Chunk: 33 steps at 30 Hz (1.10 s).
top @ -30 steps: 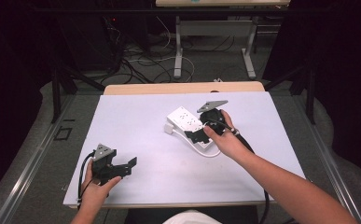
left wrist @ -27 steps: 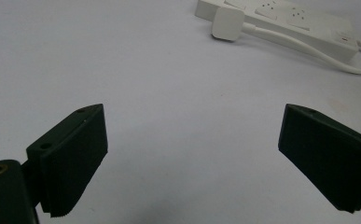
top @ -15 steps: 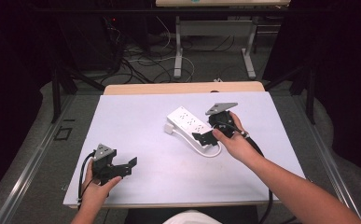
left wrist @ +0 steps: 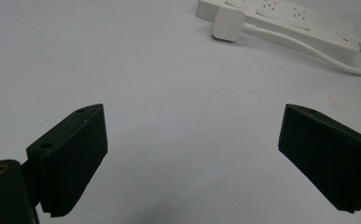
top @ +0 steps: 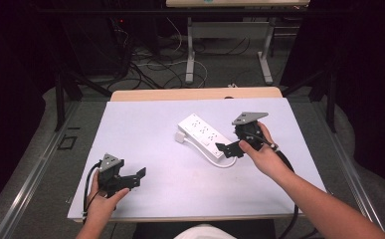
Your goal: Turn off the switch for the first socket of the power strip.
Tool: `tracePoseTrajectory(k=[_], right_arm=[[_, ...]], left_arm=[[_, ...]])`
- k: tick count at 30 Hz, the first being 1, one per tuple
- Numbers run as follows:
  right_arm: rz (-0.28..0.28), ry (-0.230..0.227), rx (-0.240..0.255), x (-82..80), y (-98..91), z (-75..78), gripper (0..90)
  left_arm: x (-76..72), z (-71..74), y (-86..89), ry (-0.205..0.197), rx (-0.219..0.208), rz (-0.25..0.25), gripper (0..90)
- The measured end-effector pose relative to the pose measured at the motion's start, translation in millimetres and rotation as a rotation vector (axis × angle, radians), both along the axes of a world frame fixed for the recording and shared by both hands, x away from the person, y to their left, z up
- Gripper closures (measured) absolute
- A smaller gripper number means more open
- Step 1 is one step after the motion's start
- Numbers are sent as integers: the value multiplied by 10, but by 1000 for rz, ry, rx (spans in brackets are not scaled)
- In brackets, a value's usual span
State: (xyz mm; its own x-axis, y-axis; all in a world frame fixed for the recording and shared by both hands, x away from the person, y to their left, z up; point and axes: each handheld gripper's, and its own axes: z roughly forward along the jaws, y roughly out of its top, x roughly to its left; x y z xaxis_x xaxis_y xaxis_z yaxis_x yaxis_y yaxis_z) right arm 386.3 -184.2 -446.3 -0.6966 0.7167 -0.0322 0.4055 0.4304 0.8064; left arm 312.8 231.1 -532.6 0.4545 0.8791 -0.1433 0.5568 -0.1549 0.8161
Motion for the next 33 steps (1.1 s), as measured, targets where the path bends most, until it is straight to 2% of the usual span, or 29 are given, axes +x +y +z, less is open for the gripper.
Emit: tracePoseTrajectory(k=[17, 26, 29, 31, 33], right_arm=[[-96, 9, 73, -169, -532, -88, 0], [-143, 9, 80, -208, -758, -153, 0], [-161, -10, 69, -223, -822, -206, 0], [-189, 2, 84, -244, -875, -279, 0], [-199, 6, 80, -253, -896, -306, 0]], left_arm=[[13, 7, -5, -4, -8, 10, 81], [23, 10, 16, 2, -13, 22, 80], [23, 9, 15, 1, -13, 23, 80], [22, 10, 11, 2, -13, 23, 80], [24, 8, 7, -5, -9, 20, 81]])
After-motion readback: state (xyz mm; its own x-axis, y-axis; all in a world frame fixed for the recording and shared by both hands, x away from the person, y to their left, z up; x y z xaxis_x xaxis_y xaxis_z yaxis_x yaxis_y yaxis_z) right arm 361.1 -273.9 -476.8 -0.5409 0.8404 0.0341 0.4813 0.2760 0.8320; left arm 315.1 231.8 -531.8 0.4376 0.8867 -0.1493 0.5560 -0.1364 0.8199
